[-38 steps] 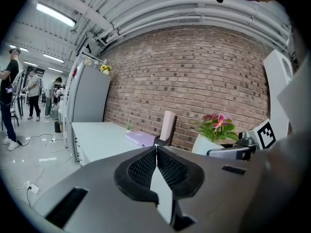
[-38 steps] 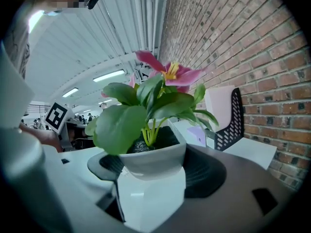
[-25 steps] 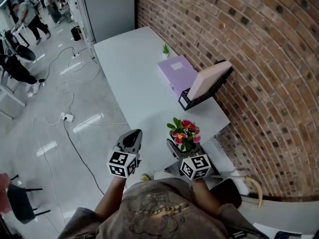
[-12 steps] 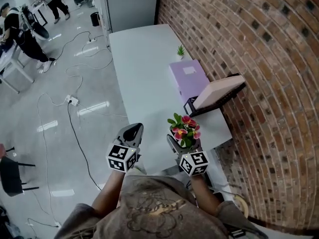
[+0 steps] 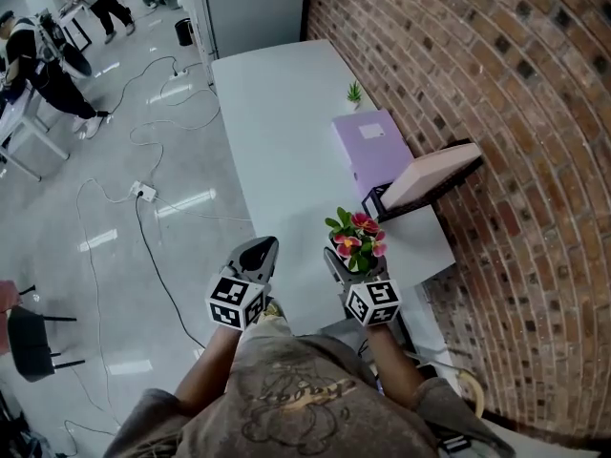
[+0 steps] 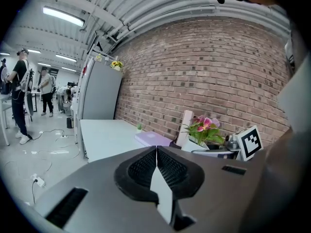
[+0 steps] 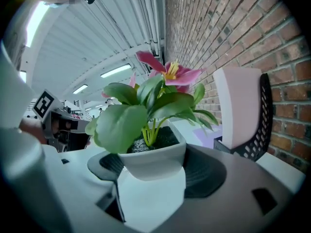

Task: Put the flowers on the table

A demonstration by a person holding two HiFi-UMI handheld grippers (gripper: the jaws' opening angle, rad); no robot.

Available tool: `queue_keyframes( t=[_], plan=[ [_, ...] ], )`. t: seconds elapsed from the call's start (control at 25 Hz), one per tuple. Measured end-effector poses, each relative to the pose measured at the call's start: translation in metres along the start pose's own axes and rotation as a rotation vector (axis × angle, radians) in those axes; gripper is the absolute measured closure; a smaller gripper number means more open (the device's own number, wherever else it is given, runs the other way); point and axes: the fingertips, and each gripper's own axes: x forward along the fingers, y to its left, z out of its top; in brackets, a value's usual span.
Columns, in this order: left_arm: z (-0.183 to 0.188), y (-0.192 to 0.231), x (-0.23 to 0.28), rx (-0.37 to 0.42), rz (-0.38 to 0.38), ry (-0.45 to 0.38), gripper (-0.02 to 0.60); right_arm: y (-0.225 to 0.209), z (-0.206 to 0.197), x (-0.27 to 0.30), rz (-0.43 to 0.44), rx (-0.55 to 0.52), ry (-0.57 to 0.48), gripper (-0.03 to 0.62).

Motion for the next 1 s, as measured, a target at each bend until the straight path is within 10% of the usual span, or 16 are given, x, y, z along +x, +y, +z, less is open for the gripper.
queue_keyframes(
  t=[1.0],
  plan=[
    [-0.014, 0.024, 0.025, -0.035, -0.030, 0.063, 0.558, -0.058, -0.087, 0.097, -0.101, 0.017, 0.176, 0.233]
  ],
)
